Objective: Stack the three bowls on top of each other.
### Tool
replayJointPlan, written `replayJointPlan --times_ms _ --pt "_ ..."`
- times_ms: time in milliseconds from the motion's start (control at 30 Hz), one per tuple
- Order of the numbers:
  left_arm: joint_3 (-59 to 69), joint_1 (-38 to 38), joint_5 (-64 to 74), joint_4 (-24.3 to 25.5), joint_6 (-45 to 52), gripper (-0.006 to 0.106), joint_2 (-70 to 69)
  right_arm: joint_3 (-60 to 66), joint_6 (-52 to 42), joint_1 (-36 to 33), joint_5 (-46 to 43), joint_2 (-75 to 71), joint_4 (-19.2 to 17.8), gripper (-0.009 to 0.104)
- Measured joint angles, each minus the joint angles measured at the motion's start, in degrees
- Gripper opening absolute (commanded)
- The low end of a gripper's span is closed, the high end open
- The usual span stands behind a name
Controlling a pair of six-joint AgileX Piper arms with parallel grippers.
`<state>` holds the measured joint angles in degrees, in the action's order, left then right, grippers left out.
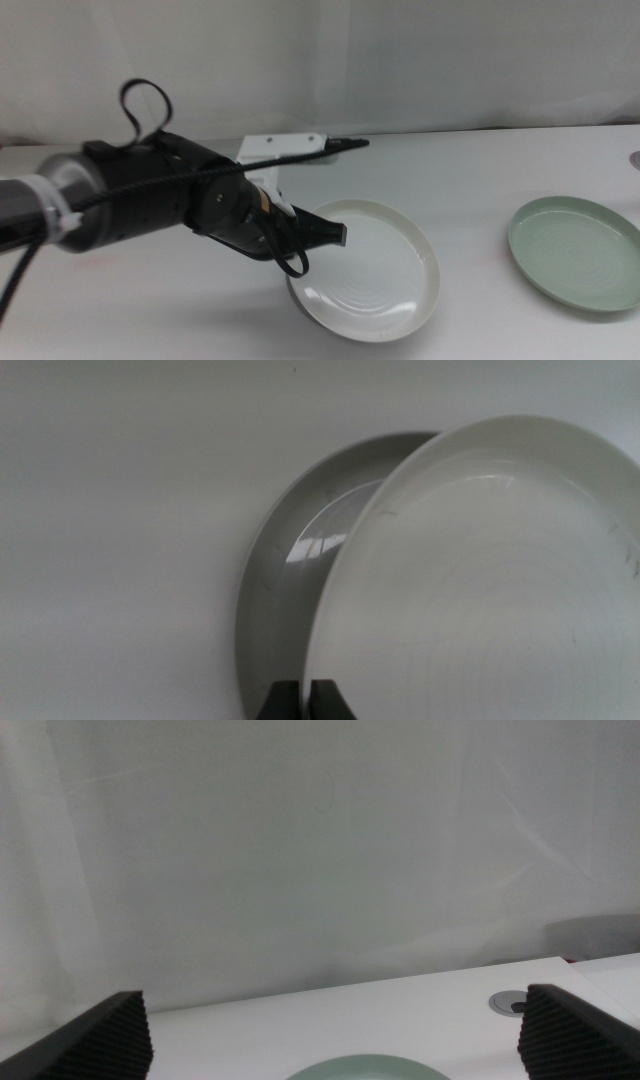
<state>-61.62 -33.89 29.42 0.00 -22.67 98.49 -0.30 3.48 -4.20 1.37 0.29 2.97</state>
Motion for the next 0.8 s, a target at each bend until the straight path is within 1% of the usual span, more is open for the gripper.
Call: replayJointPlan --times_ms 367,800 --pt "0.0 -0.03 -3.67 0.0 -1.12 -0.003 5.95 0.0 0.0 0.0 0.0 0.0 0.0 0.103" --pt "0.0 0.12 -5.74 0.0 -1.8 -0.003 7.03 0.0 -0.26 0.0 0.0 0.0 0.0 0.103"
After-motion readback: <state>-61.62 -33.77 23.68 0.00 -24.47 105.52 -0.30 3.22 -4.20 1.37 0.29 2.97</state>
